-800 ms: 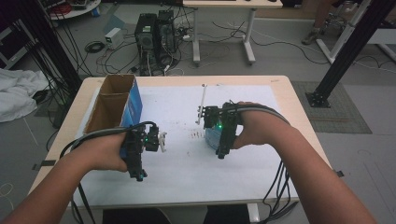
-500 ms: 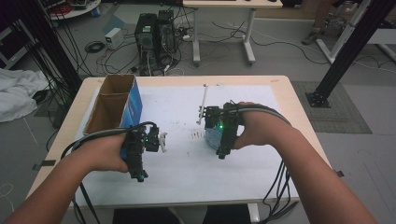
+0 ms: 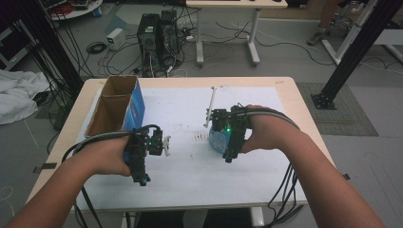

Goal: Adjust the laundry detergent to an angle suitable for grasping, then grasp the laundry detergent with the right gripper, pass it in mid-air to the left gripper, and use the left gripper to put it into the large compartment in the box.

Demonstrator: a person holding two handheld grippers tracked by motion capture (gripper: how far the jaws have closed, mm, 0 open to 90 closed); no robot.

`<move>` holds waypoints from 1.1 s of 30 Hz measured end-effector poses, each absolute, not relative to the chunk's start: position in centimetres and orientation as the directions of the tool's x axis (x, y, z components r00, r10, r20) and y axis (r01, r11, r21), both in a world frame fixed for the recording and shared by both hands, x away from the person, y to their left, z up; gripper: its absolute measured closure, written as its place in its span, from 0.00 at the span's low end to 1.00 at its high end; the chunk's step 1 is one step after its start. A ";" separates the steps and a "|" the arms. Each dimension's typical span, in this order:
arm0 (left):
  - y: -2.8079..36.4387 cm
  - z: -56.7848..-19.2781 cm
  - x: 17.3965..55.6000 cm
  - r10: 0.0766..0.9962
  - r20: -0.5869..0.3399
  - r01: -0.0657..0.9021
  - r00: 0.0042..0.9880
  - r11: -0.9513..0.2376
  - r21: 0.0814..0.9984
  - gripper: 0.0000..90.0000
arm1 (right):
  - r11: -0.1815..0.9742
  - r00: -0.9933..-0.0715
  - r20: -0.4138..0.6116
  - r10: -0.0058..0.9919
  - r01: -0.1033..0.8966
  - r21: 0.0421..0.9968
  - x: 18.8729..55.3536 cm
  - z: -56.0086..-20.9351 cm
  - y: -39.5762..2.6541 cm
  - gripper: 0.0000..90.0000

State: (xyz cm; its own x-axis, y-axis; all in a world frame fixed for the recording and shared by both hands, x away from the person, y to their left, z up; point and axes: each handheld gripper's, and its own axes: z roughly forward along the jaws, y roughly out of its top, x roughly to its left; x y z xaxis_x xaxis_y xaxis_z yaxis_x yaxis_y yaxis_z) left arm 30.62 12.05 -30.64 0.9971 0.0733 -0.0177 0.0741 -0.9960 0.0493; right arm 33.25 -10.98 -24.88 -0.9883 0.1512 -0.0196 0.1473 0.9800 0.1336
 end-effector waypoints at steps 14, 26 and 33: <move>12.1 -30.8 30.4 0.082 -0.004 0.082 0.997 -0.994 0.065 0.05 | 0.972 -0.985 -0.026 0.169 0.163 0.167 32.6 -25.6 -11.9 0.12; 12.2 -30.8 30.6 0.080 0.000 0.080 0.997 -0.995 0.064 0.05 | 0.906 -0.981 0.014 0.194 0.184 0.380 31.9 -25.7 -13.8 0.12; 12.1 -30.5 30.7 0.078 0.010 0.077 0.997 -0.993 0.085 0.05 | 0.834 -0.978 0.040 0.206 0.197 0.516 31.7 -25.8 -14.4 0.12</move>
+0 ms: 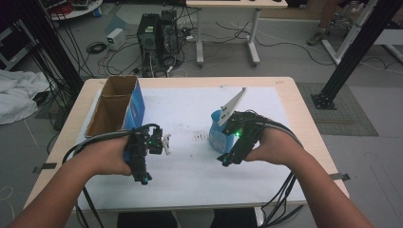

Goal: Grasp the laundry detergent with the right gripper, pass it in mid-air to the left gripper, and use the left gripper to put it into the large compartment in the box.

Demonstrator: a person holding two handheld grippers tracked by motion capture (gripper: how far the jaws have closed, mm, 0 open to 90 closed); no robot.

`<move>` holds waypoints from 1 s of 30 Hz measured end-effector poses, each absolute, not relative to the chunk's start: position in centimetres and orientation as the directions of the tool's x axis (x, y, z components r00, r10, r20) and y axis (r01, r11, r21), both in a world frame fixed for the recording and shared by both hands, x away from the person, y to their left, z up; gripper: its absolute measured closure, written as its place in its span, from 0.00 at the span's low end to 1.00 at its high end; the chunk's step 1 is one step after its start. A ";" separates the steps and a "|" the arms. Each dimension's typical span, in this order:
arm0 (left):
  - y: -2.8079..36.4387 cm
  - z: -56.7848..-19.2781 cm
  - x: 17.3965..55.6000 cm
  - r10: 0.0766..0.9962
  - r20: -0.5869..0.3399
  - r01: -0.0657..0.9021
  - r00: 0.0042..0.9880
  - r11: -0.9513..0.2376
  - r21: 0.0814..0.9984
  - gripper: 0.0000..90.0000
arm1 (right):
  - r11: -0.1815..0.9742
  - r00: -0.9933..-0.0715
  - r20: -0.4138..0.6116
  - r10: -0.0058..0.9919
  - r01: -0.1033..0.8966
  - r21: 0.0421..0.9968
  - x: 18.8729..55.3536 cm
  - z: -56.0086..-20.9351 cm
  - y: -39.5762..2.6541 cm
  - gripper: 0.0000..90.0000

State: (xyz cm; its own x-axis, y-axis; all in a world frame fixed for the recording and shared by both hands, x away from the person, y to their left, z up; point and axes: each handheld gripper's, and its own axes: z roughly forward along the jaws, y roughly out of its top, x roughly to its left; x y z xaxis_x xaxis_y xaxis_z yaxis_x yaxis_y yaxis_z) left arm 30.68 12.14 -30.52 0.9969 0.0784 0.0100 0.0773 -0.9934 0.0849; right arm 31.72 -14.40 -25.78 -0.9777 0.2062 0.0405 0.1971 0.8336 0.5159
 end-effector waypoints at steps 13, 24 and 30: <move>12.4 -30.5 30.6 0.079 0.011 0.078 0.997 -0.992 0.097 0.05 | 0.690 -0.957 0.026 0.287 0.226 0.688 31.9 -27.1 -16.3 0.12; 12.0 -30.8 30.7 0.075 0.010 0.074 0.997 -0.993 0.088 0.05 | 0.652 -0.935 0.023 0.354 0.264 0.710 31.5 -28.3 -19.4 0.12; 11.7 -30.8 30.8 0.070 0.006 0.069 0.998 -0.994 0.086 0.05 | 0.647 -0.922 0.018 0.386 0.284 0.708 31.5 -28.9 -20.9 0.12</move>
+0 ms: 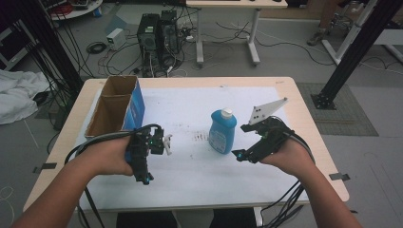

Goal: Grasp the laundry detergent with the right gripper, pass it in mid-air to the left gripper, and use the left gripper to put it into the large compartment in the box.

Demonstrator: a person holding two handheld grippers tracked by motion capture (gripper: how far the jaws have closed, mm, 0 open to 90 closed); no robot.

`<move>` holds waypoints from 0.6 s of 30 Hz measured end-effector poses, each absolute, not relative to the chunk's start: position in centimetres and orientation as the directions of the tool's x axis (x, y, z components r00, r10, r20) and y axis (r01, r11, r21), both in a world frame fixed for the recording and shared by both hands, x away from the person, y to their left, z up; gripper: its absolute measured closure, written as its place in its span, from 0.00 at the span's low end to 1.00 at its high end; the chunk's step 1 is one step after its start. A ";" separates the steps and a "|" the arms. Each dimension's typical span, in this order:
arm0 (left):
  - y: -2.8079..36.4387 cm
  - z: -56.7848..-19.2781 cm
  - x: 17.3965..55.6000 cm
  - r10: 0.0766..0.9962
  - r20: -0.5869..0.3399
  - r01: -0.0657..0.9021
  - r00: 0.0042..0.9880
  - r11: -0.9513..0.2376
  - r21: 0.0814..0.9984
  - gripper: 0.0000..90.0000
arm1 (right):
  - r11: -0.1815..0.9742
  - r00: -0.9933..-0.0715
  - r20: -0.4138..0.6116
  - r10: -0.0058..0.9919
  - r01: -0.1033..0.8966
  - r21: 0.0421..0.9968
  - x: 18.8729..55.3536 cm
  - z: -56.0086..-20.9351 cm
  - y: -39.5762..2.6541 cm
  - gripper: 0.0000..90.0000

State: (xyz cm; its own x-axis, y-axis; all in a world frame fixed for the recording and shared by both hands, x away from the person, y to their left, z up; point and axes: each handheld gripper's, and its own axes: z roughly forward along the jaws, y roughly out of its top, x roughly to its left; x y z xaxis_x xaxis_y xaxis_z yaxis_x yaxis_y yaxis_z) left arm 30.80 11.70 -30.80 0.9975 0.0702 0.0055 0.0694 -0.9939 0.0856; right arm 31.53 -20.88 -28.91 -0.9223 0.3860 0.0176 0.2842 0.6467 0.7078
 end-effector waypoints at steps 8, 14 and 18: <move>11.5 -30.8 31.0 0.070 0.003 0.070 0.998 -0.994 0.080 0.05 | 0.616 -0.887 0.032 0.461 0.346 0.708 32.5 -31.3 -23.8 0.12; 11.6 -30.8 30.8 0.075 -0.003 0.075 0.997 -0.994 0.074 0.05 | 0.613 -0.864 0.013 0.503 0.367 0.699 33.9 -33.4 -24.1 0.12; 11.8 -30.8 30.7 0.076 -0.003 0.076 0.997 -0.995 0.063 0.05 | 0.615 -0.861 0.009 0.509 0.371 0.696 34.8 -34.5 -23.6 0.12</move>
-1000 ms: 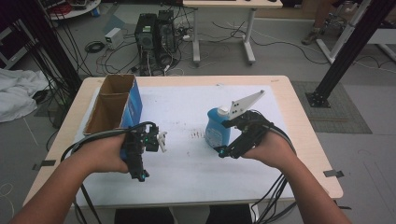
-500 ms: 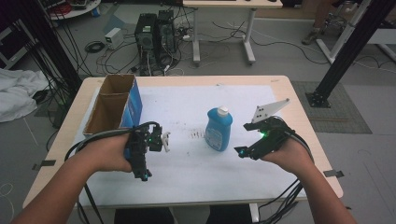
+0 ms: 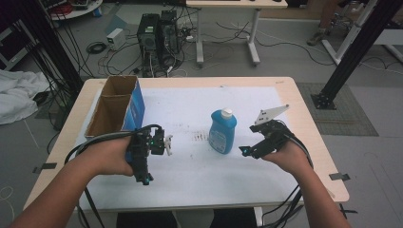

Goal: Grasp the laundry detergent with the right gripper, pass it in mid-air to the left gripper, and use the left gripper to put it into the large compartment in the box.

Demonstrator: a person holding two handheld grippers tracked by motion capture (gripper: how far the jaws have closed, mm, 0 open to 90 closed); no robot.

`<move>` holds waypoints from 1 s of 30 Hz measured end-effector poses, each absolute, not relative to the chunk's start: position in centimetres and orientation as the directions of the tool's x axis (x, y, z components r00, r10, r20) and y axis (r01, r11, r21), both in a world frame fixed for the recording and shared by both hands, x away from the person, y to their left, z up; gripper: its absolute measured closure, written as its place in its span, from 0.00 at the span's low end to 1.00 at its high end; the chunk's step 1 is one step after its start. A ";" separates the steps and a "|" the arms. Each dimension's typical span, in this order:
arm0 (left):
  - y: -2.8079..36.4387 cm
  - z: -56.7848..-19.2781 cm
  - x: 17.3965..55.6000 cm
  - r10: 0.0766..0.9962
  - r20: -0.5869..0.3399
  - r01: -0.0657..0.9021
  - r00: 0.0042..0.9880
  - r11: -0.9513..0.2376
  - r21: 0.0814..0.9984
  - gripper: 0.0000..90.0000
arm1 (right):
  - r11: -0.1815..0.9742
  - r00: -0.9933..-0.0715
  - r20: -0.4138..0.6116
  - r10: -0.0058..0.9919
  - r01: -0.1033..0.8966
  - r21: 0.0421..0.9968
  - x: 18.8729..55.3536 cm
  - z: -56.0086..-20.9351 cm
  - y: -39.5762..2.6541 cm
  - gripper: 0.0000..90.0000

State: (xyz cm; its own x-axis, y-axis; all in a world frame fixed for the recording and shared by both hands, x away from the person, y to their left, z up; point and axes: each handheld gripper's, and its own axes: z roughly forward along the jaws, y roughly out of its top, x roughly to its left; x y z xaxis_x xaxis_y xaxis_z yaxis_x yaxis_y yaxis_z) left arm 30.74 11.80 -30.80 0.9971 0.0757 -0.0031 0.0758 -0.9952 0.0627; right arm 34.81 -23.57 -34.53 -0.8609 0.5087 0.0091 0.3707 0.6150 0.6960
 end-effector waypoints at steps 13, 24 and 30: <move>11.5 -30.9 30.5 0.068 -0.004 0.068 0.998 -0.995 0.073 0.05 | 0.596 -0.849 -0.009 0.528 0.363 0.716 36.6 -36.9 -20.9 0.12; 11.5 -30.6 30.2 0.056 0.001 0.056 0.998 -0.996 0.072 0.05 | 0.557 -0.836 0.009 0.549 0.373 0.742 37.4 -38.3 -20.0 0.12; 11.6 -30.6 30.2 0.057 0.002 0.057 0.998 -0.996 0.069 0.05 | 0.540 -0.825 0.003 0.565 0.372 0.755 37.6 -38.9 -19.7 0.12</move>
State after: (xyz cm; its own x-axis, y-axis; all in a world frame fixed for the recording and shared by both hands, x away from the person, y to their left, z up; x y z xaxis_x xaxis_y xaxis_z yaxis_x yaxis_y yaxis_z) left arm 30.22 11.61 -30.64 0.9983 0.0574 0.0023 0.0571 -0.9960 0.0694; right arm 37.63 -19.66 -38.85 -0.8248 0.5654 0.0026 0.3723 0.5398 0.7550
